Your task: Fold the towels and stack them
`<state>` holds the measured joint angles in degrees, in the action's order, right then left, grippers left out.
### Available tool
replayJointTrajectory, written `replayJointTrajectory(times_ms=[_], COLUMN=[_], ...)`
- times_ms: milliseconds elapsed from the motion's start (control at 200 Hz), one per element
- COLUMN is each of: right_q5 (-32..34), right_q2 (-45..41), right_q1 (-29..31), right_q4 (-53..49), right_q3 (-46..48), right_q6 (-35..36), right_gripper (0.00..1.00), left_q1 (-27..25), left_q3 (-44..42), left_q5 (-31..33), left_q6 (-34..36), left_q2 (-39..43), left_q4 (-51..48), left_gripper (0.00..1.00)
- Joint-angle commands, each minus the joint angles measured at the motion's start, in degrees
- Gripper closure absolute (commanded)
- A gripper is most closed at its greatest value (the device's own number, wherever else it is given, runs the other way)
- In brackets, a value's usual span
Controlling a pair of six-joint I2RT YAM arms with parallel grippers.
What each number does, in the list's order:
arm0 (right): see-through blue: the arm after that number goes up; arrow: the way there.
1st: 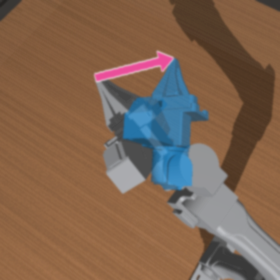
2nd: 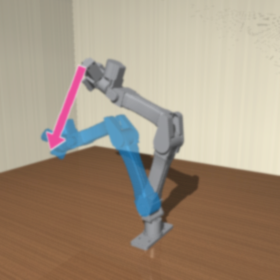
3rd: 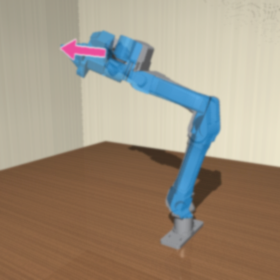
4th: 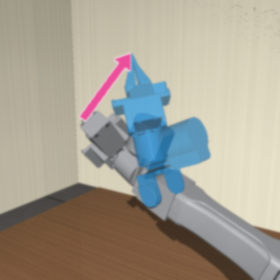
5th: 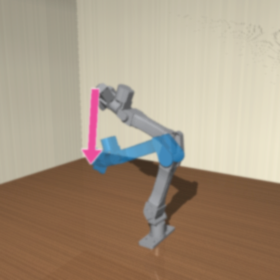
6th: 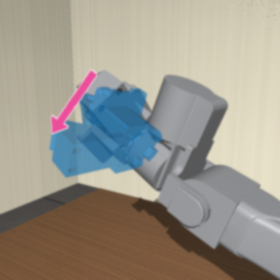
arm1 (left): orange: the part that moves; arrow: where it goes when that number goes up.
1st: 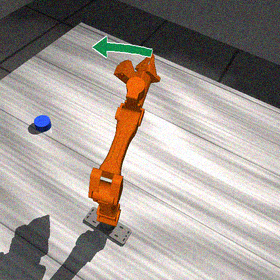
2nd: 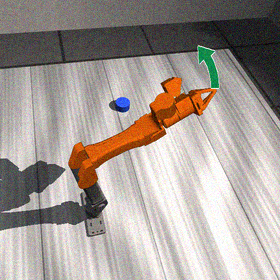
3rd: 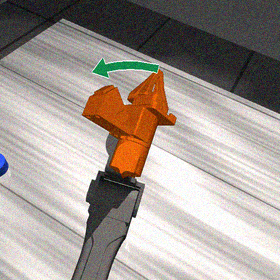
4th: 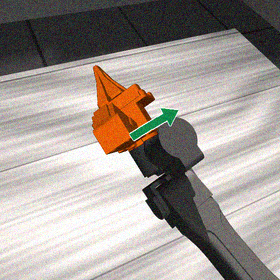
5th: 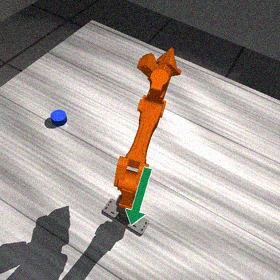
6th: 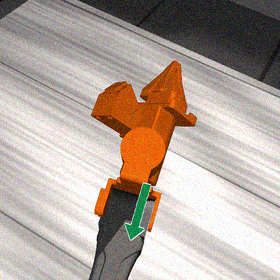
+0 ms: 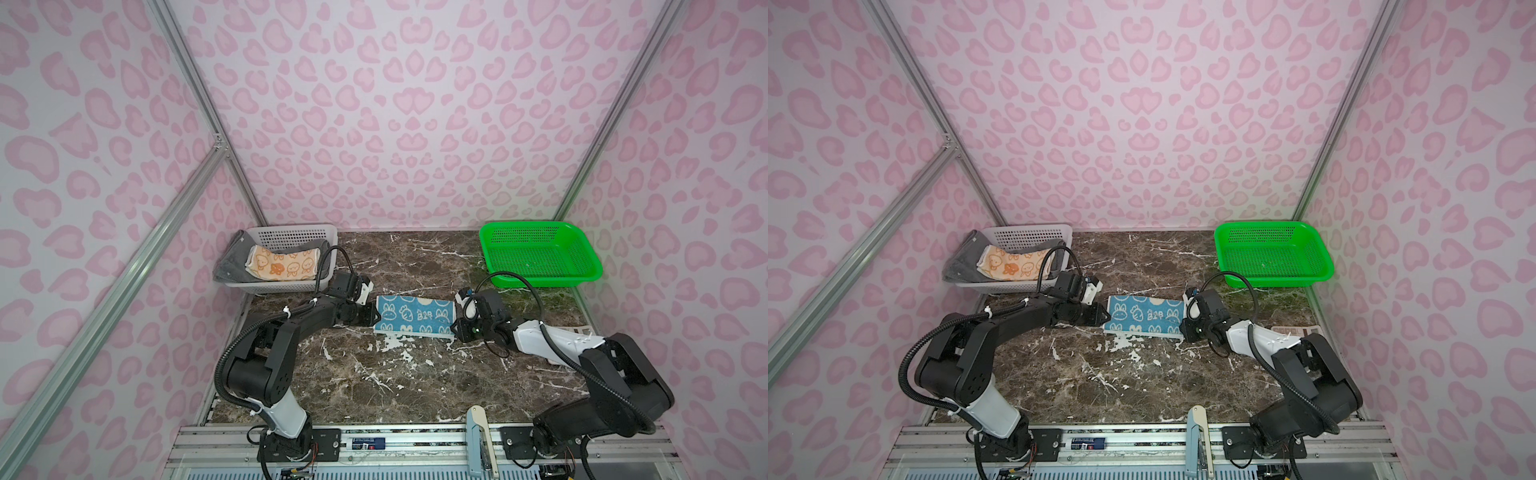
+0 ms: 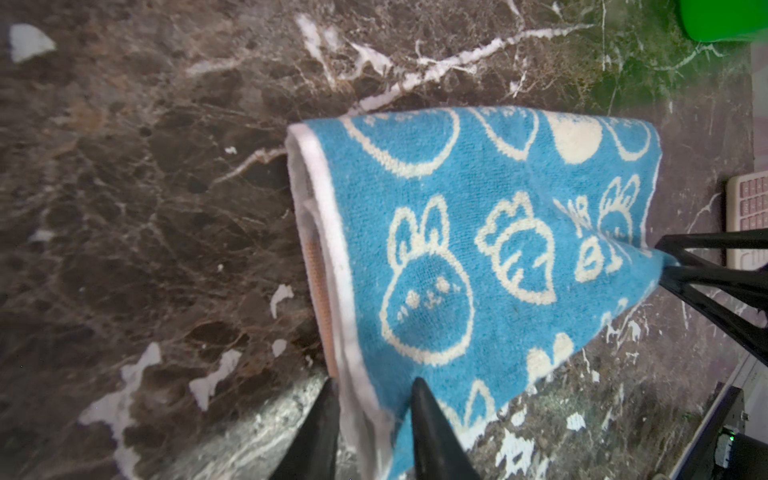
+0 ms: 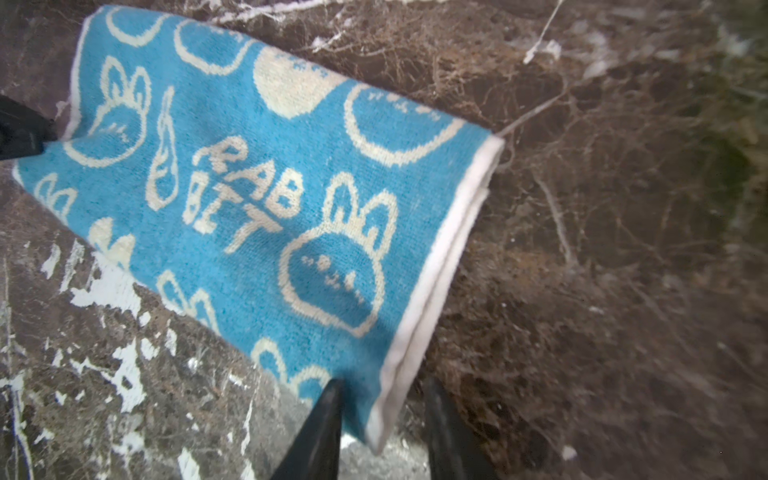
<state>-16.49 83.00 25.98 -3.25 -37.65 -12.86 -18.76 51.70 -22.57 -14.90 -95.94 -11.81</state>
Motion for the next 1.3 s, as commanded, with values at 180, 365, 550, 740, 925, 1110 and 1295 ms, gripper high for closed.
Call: replayJointTrajectory(times_ms=[180, 365, 550, 740, 925, 1110, 1295], right_q5=[8.6, 8.5, 9.2, 7.0, 9.1, 9.1, 7.6], right_q2=[-7.7, -1.8, 10.6, 21.6, 28.2, 31.2, 30.9], right_q1=[10.0, 16.1, 21.0, 21.1, 21.1, 21.0, 20.2], right_q4=[-3.3, 0.5, -0.5, -2.4, -4.6, -4.0, -0.3], right_q3=[-2.4, -6.3, -15.1, -22.6, -27.1, -27.2, -25.2], right_q6=[13.6, 23.0, 29.6, 30.7, 30.9, 30.3, 29.4], right_gripper=[0.35, 0.25, 0.25, 0.25, 0.34, 0.50, 0.79], left_q1=[0.1, 1.7, 4.0, 6.4, 7.7, 8.0, 7.7], left_q3=[2.1, 1.8, -1.2, -4.7, -6.4, -6.8, -9.1], left_q5=[5.9, 8.1, 6.7, 6.4, 6.3, 4.6, 0.4], left_q6=[-5.2, -10.5, -14.2, -15.2, -15.2, -16.0, -19.9], left_q2=[7.1, 12.4, 17.7, 21.6, 23.2, 22.0, 18.5], left_q4=[-2.2, -1.7, -1.3, -2.6, -3.7, -3.6, 1.8], left_gripper=[0.37, 0.28, 0.24, 0.20, 0.20, 0.20, 0.20])
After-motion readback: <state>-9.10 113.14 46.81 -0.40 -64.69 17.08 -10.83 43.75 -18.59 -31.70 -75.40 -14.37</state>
